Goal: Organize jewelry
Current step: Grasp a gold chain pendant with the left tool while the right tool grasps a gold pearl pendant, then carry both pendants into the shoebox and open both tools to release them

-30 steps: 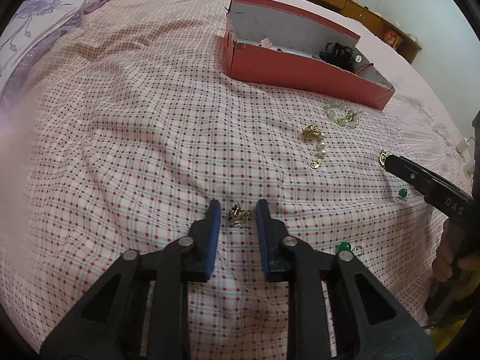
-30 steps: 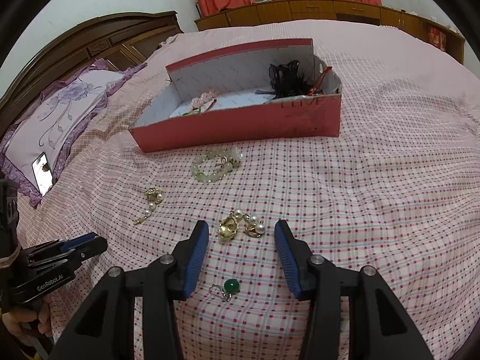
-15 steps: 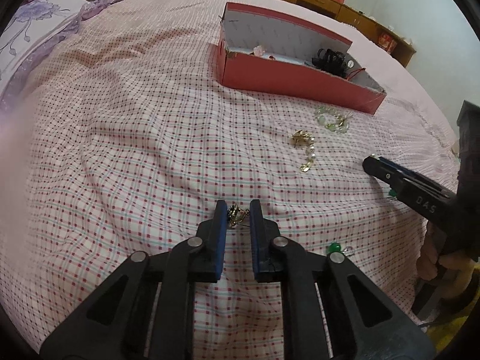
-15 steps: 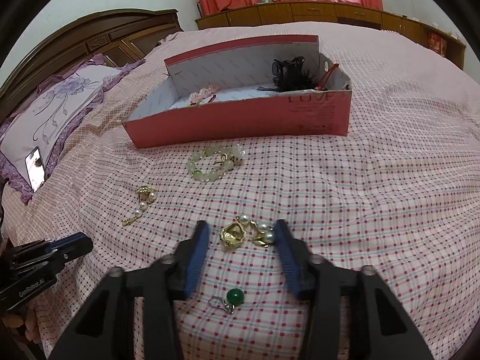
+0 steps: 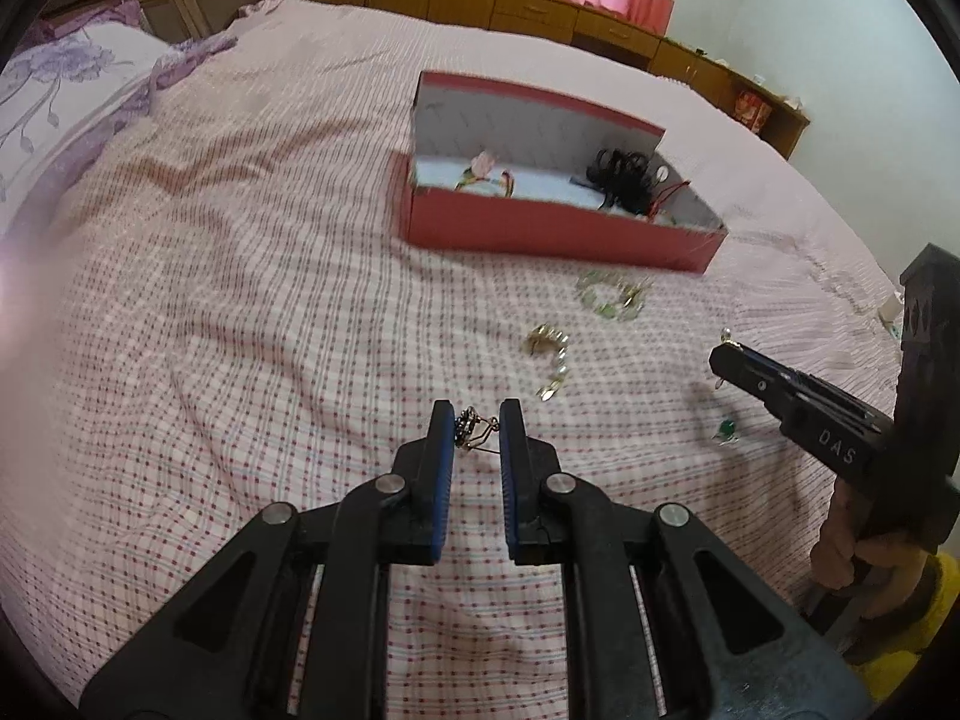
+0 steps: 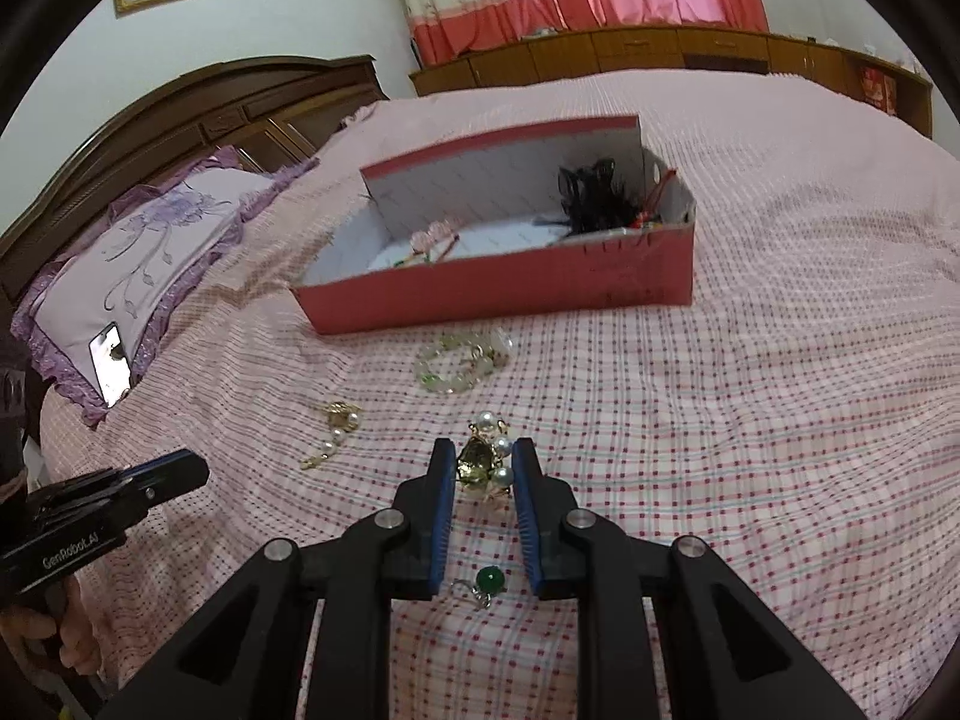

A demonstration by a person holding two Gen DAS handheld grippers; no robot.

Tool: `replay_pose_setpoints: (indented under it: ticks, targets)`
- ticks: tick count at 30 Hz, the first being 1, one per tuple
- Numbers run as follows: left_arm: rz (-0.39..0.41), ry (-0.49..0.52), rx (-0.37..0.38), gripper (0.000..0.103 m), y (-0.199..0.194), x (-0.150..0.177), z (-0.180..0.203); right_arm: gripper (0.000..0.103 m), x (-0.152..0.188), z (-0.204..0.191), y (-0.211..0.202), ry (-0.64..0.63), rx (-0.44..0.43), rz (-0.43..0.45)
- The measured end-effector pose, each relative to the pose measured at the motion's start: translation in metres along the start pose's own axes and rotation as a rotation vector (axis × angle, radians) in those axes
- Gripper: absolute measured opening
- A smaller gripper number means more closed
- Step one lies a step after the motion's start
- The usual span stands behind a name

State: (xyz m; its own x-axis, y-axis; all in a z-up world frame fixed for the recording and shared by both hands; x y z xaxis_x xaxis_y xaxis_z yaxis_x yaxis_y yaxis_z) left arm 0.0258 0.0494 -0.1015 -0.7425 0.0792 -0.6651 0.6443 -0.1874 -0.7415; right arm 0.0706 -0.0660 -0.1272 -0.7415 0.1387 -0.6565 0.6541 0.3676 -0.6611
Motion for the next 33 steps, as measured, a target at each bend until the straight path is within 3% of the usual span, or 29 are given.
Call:
replay_pose_setpoints:
  ticks: [18,33]
  targets:
    - [0.173,0.066,0.018,0.006,-0.017,-0.076,0.025,0.021,-0.061,-0.02,-0.046,-0.042,-0.041,0.159]
    - [0.356,0.077,0.006,0.006,-0.013,-0.15,0.032,0.021,-0.118,-0.021,-0.039,-0.062,-0.031,0.259]
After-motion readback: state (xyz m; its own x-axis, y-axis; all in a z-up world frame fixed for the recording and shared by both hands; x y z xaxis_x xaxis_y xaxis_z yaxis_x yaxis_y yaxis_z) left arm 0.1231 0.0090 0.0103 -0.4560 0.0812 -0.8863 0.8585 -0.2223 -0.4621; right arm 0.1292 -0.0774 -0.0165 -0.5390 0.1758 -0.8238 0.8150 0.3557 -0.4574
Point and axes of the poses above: each gripper's, at about its wrist camera, not at the fingertips, and y roughly the way its jaws point, z to its right, x to its underside, the point moved 10 cm from there along y, roughly the way its jaws point, and after that the axes turned 8 degrees about y, right-handed, at the moved point
